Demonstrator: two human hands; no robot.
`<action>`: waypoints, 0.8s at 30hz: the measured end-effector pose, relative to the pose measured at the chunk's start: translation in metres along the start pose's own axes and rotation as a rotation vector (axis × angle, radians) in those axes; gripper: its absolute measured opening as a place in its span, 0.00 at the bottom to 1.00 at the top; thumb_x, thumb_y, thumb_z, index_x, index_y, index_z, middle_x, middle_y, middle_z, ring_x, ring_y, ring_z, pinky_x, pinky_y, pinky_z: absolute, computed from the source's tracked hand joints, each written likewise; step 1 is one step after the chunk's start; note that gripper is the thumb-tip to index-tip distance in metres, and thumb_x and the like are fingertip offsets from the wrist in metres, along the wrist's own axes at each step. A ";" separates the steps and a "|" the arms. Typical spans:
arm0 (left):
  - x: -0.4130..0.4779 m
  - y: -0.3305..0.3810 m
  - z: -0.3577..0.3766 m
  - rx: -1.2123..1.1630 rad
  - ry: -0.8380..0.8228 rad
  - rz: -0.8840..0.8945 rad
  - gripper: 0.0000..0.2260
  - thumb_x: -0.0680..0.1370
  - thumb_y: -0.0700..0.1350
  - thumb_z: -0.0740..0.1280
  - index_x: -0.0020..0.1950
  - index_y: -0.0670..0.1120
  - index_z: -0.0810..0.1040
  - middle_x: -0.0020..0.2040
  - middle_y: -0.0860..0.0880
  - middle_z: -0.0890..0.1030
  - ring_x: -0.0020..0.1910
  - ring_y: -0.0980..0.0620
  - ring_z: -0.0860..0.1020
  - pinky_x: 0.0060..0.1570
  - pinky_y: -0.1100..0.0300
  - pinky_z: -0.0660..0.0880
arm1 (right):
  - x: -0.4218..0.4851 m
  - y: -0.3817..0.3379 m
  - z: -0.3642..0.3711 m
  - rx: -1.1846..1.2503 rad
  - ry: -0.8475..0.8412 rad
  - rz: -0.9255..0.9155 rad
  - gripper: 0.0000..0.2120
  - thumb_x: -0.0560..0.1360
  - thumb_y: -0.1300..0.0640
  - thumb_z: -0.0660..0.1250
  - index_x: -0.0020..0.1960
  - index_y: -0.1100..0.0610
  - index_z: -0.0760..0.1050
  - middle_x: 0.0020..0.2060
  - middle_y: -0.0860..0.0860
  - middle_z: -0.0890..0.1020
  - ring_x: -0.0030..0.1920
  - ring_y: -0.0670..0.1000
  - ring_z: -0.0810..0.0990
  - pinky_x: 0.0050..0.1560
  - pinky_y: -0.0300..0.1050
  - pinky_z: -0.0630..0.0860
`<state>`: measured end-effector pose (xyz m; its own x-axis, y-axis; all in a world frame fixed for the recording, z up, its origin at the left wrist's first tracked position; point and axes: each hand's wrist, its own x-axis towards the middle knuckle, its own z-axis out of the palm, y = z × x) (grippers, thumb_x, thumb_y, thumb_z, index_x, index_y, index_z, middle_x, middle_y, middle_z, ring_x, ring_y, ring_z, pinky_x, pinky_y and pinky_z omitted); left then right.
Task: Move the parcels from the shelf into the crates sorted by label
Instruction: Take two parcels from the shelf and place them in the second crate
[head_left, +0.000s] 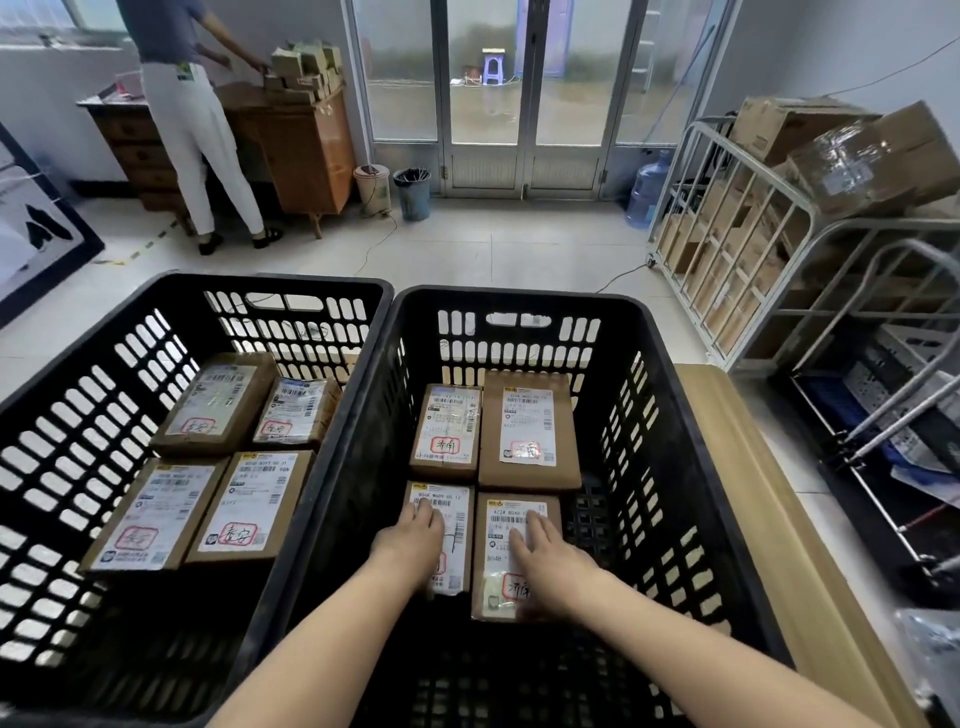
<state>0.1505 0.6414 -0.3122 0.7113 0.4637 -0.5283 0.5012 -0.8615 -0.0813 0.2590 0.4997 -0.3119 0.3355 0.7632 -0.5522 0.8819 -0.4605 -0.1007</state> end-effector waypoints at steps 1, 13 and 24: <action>-0.001 0.000 -0.002 -0.006 -0.012 -0.004 0.33 0.77 0.43 0.64 0.76 0.40 0.49 0.77 0.42 0.49 0.76 0.43 0.50 0.66 0.45 0.69 | -0.002 -0.001 -0.002 0.000 -0.001 0.001 0.42 0.74 0.52 0.67 0.76 0.59 0.43 0.75 0.62 0.41 0.76 0.59 0.39 0.73 0.57 0.59; -0.028 -0.010 -0.050 -0.198 0.030 0.070 0.37 0.69 0.55 0.73 0.72 0.44 0.60 0.70 0.45 0.68 0.69 0.45 0.68 0.65 0.49 0.70 | -0.036 0.001 -0.031 0.114 0.065 0.066 0.31 0.73 0.42 0.65 0.68 0.59 0.64 0.65 0.57 0.69 0.65 0.58 0.68 0.64 0.54 0.70; -0.077 0.000 -0.071 -0.155 0.105 0.242 0.35 0.72 0.55 0.70 0.73 0.44 0.60 0.72 0.45 0.66 0.71 0.46 0.65 0.68 0.51 0.67 | -0.106 -0.019 -0.046 0.212 0.193 0.180 0.29 0.74 0.44 0.65 0.70 0.55 0.62 0.64 0.56 0.69 0.64 0.56 0.70 0.63 0.52 0.71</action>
<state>0.1304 0.6202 -0.2116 0.8624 0.2744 -0.4254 0.3741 -0.9116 0.1705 0.2215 0.4484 -0.2129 0.5538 0.7238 -0.4116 0.7211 -0.6641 -0.1975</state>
